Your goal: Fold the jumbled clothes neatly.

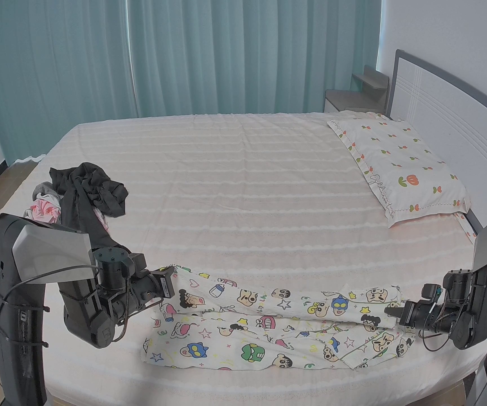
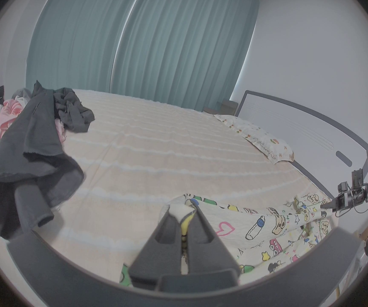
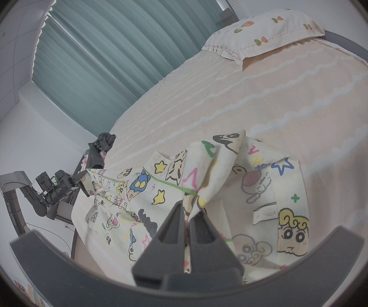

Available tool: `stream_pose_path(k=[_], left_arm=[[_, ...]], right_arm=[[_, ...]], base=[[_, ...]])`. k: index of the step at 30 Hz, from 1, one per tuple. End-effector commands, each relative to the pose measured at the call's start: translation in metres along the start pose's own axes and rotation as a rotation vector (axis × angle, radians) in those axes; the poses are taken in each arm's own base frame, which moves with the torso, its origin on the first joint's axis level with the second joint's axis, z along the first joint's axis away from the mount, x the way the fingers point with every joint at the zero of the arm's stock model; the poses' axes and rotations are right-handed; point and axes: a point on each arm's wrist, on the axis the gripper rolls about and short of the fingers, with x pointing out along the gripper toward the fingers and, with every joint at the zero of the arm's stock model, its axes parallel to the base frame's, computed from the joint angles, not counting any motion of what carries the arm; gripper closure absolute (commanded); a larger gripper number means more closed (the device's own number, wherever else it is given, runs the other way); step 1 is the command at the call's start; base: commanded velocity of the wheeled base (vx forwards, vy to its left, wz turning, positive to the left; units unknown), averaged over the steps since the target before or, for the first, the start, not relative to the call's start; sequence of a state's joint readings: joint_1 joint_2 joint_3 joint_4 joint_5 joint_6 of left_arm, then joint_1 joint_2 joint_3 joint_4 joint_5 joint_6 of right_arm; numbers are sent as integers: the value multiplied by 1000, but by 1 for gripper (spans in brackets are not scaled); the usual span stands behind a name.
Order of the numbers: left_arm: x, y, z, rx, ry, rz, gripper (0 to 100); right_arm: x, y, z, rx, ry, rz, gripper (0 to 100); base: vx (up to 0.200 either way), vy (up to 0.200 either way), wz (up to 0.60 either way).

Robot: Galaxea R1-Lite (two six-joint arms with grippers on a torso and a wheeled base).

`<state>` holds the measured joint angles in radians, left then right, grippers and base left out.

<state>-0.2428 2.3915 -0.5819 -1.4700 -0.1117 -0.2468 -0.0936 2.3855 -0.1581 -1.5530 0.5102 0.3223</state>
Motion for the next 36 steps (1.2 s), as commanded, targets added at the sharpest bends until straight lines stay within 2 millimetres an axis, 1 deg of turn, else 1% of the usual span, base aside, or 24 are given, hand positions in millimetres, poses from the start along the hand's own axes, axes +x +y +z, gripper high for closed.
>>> stream_pose_path(k=[1, 4, 5, 8, 10, 11, 12, 16, 19, 24, 31, 36], left_arm=[[1, -2, 8, 5, -43, -11, 100], [-1, -2, 6, 7, -46, -11, 100], [-3, -1, 3, 8, -38, -9, 100], [-8, 4, -17, 31, 22, 5, 100], [-10, 6, -26, 49, 50, 13, 100], [-10, 6, -26, 49, 50, 13, 100], [-15, 7, -32, 56, 82, 22, 100], [-20, 7, -36, 53, 106, 26, 100], [-29, 8, -42, 49, 146, 35, 100], [-39, 8, -50, 44, 198, 43, 100], [-46, 8, -56, 37, 238, 44, 100], [-46, 10, -62, 28, 259, 54, 100]], right_arm=[[-1, 0, 1, -7, -10, 3, 100], [-1, 0, 0, -5, -7, 3, 100], [-2, 0, -1, -4, -5, 3, 100], [-2, 0, -2, 0, -1, -2, 100], [-4, 0, -3, 4, 5, -5, 100], [-4, 0, -3, 4, 5, -5, 100], [-6, 1, -6, 8, 16, -9, 100], [-8, 1, -9, -10, 31, -14, 100], [-12, 0, -13, -21, 48, -23, 100], [-14, 0, -14, -26, 50, -26, 100], [-19, 1, -18, -44, 69, -31, 100], [-20, 1, -22, -58, 87, -37, 100]], base=[[0, 0, 0], [0, 0, 0], [0, 0, 0], [0, 0, 0], [0, 0, 0], [0, 0, 0], [0, 0, 0], [0, 0, 0], [0, 0, 0], [0, 0, 0], [0, 0, 0], [0, 0, 0]])
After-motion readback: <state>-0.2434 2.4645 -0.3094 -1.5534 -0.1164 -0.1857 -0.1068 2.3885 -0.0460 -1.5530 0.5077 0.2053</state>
